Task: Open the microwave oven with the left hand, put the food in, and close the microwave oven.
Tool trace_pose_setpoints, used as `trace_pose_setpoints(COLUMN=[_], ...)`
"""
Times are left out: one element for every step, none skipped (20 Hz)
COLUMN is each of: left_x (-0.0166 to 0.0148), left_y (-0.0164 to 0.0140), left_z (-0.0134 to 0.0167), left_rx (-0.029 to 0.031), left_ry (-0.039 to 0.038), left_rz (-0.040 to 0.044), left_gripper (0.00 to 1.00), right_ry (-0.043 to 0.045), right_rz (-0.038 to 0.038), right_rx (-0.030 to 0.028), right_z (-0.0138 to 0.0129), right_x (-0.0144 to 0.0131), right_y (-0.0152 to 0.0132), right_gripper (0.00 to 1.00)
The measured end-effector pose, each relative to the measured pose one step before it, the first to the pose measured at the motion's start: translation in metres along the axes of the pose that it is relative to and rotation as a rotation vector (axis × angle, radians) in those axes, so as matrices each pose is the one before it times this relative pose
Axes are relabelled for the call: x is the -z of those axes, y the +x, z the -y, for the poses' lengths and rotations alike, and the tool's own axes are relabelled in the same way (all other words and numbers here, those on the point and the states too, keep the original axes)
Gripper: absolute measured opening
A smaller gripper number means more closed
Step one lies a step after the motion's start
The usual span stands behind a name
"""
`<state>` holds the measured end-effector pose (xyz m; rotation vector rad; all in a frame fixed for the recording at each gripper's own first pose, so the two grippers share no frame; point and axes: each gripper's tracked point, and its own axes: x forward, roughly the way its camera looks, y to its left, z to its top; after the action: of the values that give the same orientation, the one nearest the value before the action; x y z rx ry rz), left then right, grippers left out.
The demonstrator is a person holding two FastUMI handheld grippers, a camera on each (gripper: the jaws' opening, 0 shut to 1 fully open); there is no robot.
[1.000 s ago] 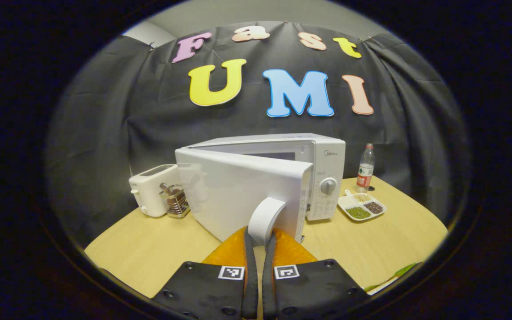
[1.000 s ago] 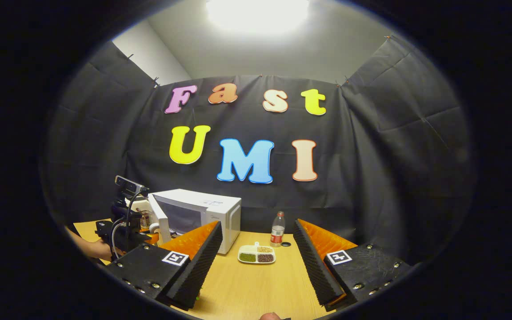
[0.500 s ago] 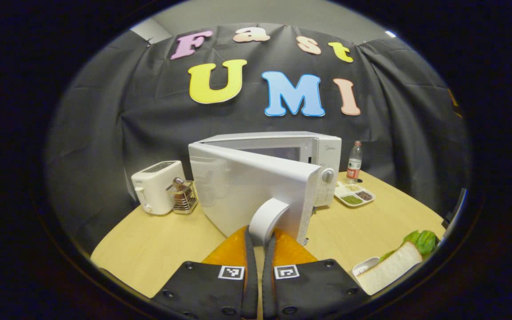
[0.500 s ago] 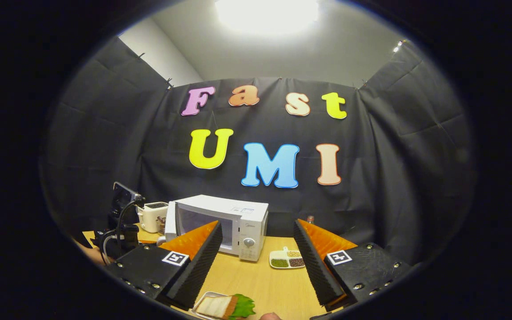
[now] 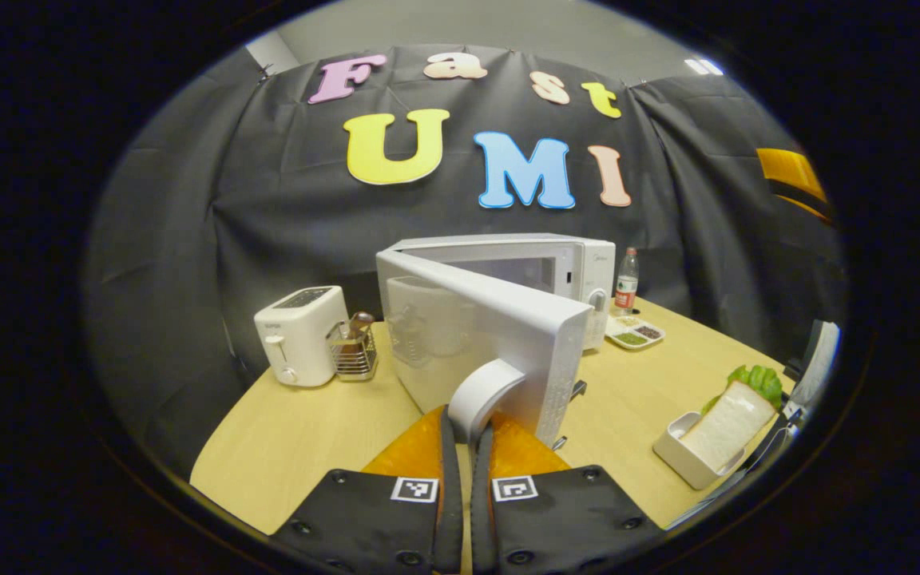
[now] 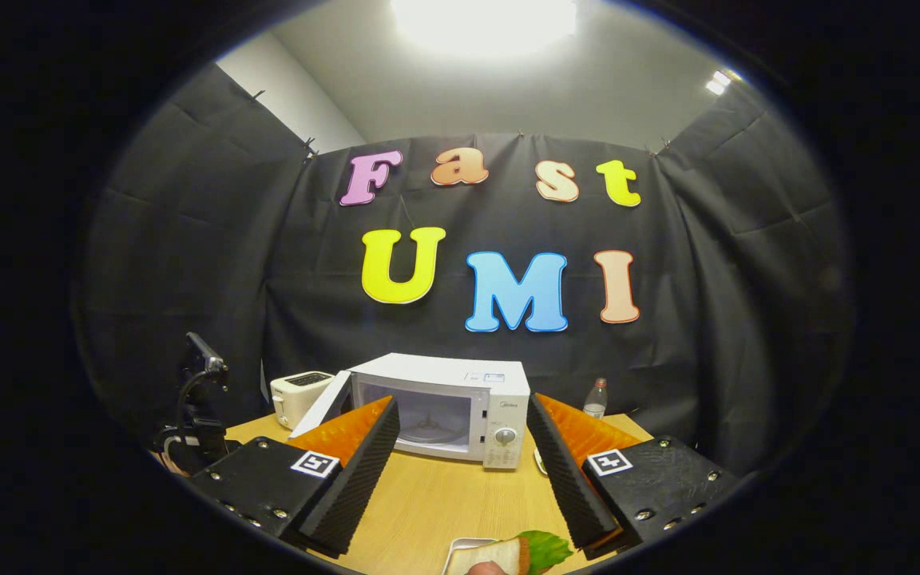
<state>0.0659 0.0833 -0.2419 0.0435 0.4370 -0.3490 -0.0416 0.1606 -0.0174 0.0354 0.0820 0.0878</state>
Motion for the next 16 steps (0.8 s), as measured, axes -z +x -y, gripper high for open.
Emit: trace_pose_setpoints(left_x=[0.00002,0.00238,0.00149,0.00111,0.00046,0.00090,0.00223,0.00202,0.00044,-0.00050,-0.00142,-0.00387,-0.00311,-0.00295,-0.00831,-0.01287], left_y=[-0.00257,-0.00252,0.00092,-0.00581,-0.00187,-0.00040,-0.00172,-0.00302,-0.00374,-0.00487,-0.00657,-0.00753,-0.00747,-0.00988,-0.01114,-0.01156], left_z=[-0.00777,-0.00989,-0.00745,-0.00813,-0.00811,-0.00913,-0.00910,-0.00792,-0.00050,-0.00599,-0.00311,-0.00492,-0.00204,-0.00265,-0.00269,-0.00230], left_rx=[-0.00085,-0.00245,-0.00949,-0.01113,-0.01648,-0.02073,-0.02398,-0.01953,0.00290,-0.01612,-0.01121,-0.02036,-0.01813,-0.01808,-0.02337,-0.02019], left_ry=[-0.00002,-0.00122,0.00306,-0.00117,-0.00461,-0.00412,-0.00669,-0.01024,-0.02296,-0.01449,-0.00439,0.00103,0.00483,0.00265,0.00408,0.00542], left_rz=[0.00421,0.00270,0.00298,0.00336,0.00443,0.00136,-0.00109,-0.00337,0.00146,0.00826,0.01048,0.01850,0.01058,0.00677,0.02090,0.02800], left_gripper=[0.15,0.15,0.15,0.12,0.12,0.14,0.14,0.14,0.15,0.15,0.21,0.37,0.52,0.66,0.81,0.95], right_ry=[-0.00568,-0.00358,0.00114,0.00317,0.00390,0.00098,-0.00157,-0.00520,-0.00665,-0.00458,0.00072,0.00441,0.00629,0.01069,0.01924,0.01891], right_rz=[-0.00459,-0.00561,-0.00667,-0.00494,-0.00849,-0.00717,-0.00797,-0.01090,-0.01464,-0.01674,-0.01890,-0.02010,-0.02105,-0.03175,-0.04207,-0.04912], right_rx=[-0.00175,0.00099,-0.00222,0.00008,-0.00191,-0.00079,-0.00155,-0.00271,-0.00558,-0.01005,-0.01026,-0.01206,-0.01019,-0.00883,-0.01638,-0.02187], right_z=[-0.00692,-0.00382,-0.00479,-0.00238,-0.00268,-0.00123,-0.00005,0.00040,0.00128,0.00127,0.00300,0.00323,0.00437,0.00585,0.00439,0.00262], right_x=[0.00203,0.00187,0.00091,0.00101,0.00039,0.00106,0.00032,0.00097,0.00150,0.00347,0.00357,0.00324,0.00435,0.00674,0.00966,0.01230], right_y=[0.00179,0.00079,0.00068,0.00086,0.00236,0.00186,0.00116,0.00127,0.00224,0.00199,0.00272,0.00146,0.00184,0.00158,0.00213,0.00164], right_gripper=[0.97,0.97,0.97,0.97,0.97,0.97,0.97,0.97,0.97,0.97,0.97,0.97,0.97,0.97,0.97,0.97])
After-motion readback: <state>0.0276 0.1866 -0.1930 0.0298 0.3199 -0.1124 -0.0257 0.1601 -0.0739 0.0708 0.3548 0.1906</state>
